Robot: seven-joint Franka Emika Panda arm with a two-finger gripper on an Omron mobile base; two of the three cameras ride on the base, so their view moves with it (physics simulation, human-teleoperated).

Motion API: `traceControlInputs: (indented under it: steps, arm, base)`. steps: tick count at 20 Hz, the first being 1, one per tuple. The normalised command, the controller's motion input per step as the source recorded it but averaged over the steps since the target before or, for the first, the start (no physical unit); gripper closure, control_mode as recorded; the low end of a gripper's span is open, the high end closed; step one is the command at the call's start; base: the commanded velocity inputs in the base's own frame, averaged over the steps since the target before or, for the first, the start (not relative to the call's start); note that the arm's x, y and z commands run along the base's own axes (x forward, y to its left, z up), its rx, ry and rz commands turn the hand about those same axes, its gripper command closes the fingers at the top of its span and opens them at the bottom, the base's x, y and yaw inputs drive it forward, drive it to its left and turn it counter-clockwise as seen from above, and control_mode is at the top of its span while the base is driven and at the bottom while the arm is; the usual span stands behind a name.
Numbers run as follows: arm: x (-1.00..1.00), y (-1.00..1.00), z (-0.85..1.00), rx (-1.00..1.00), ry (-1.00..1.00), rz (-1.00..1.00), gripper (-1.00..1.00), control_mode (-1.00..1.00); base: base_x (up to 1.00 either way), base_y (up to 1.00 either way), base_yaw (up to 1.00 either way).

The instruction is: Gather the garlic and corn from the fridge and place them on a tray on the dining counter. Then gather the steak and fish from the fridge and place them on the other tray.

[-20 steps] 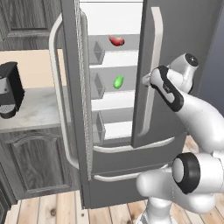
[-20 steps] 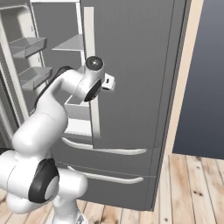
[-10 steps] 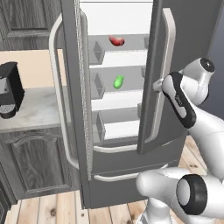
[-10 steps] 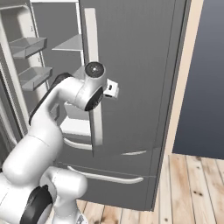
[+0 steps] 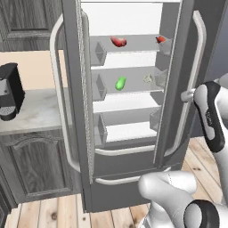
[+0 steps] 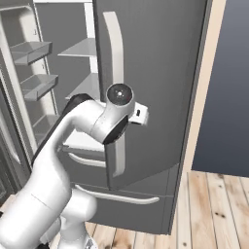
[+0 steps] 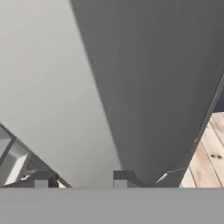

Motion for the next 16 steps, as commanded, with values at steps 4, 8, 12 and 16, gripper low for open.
traceControlInputs:
  steps: [4, 8, 12, 16]
  arm:
    - [-0.39, -0.09, 0.00, 0.00, 0.01, -0.03, -1.00, -1.00]
    - [-0.86, -0.04, 0.00, 0.00, 0.00, -0.08, -1.00, -1.00]
    - [-1.00, 0.00, 0.00, 0.00, 0.00, -0.15, -1.00, -1.00]
    - [-0.72, 0.26, 0.06, 0.02, 0.00, -0.13, -1.00, -1.00]
  base:
    - [0.00, 0.00, 0.00]
    - [0.00, 0.00, 0.00]
    - [0.00, 0.00, 0.00]
    - [0.00, 0.00, 0.00]
